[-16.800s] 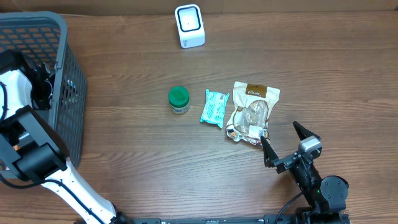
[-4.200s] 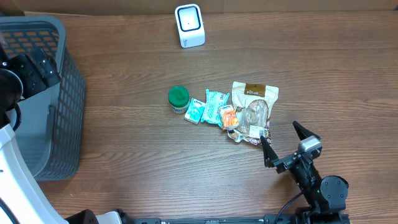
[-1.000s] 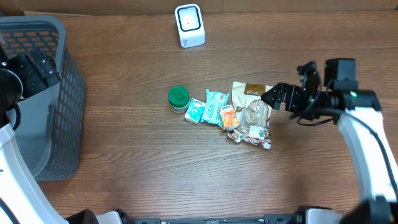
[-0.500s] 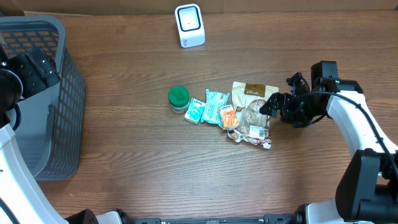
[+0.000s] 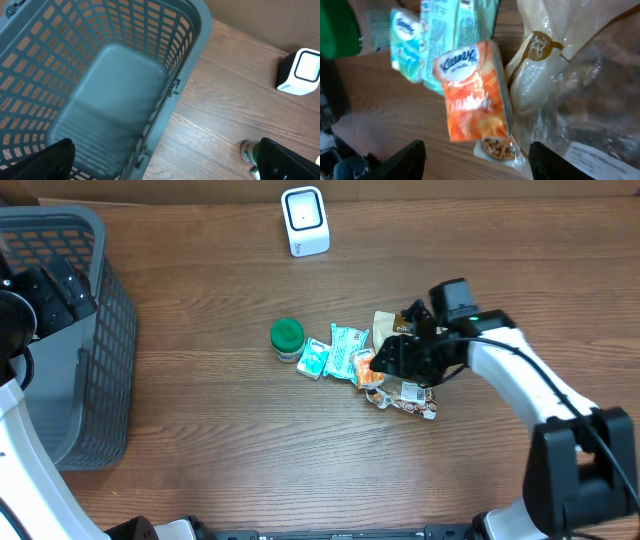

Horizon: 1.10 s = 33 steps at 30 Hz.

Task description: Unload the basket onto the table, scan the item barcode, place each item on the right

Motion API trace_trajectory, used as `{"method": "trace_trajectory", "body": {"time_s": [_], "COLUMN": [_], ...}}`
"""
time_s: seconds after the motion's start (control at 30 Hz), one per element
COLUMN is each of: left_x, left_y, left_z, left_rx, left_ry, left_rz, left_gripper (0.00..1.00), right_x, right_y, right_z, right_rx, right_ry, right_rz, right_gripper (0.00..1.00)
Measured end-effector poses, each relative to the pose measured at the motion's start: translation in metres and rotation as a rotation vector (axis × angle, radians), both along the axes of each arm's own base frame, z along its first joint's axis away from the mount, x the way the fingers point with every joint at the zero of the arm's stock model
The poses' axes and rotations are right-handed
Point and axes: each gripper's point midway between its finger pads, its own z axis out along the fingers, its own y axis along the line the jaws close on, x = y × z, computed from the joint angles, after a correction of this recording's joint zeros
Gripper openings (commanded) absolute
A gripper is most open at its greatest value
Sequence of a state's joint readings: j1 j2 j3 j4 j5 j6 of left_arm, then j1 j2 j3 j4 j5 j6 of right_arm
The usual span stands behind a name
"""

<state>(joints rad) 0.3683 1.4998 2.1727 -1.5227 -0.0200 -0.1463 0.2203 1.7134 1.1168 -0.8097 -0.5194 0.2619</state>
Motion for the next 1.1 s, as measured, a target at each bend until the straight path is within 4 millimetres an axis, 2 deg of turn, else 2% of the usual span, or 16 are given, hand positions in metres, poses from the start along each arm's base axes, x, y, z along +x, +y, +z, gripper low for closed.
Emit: {"method": "trace_trajectory", "body": {"time_s": [0.13, 0.23, 0.37, 0.5, 0.8, 0.93, 1.1], "left_x": [0.0, 0.0, 0.0, 0.0, 0.0, 0.0, 0.0], "left_y": [0.0, 0.0, 0.0, 0.0, 0.0, 0.0, 0.0], "left_z": [0.0, 0.0, 0.0, 0.0, 0.0, 0.0, 0.0], "left_rx": [0.0, 0.0, 0.0, 0.0, 0.0, 0.0, 0.0], "left_ry": [0.0, 0.0, 0.0, 0.0, 0.0, 0.0, 0.0], "left_rz": [0.0, 0.0, 0.0, 0.0, 0.0, 0.0, 0.0], "left_gripper": [1.0, 1.0, 1.0, 1.0, 1.0, 0.99, 0.99], "right_x": [0.003, 0.005, 0.008, 0.001, -0.021, -0.023, -0.023], "right_y": [0.01, 0.015, 0.021, 0.034, 0.088, 0.093, 0.091], "right_z": [-0.019, -0.026, -0.026, -0.026, -0.012, -0.009, -0.008], "right_rx": [-0.023, -0.026, -0.024, -0.028, 0.094, 0.118, 0.102], "right_ry": [0.045, 0.052, 0.027, 0.018, -0.06, -0.062, -0.059], "right_rz": [-0.046, -0.059, -0.049, -0.002, 0.224, 0.246, 0.245], "right_gripper": [0.69, 0.69, 0.7, 0.7, 0.69, 0.73, 0.74]}}
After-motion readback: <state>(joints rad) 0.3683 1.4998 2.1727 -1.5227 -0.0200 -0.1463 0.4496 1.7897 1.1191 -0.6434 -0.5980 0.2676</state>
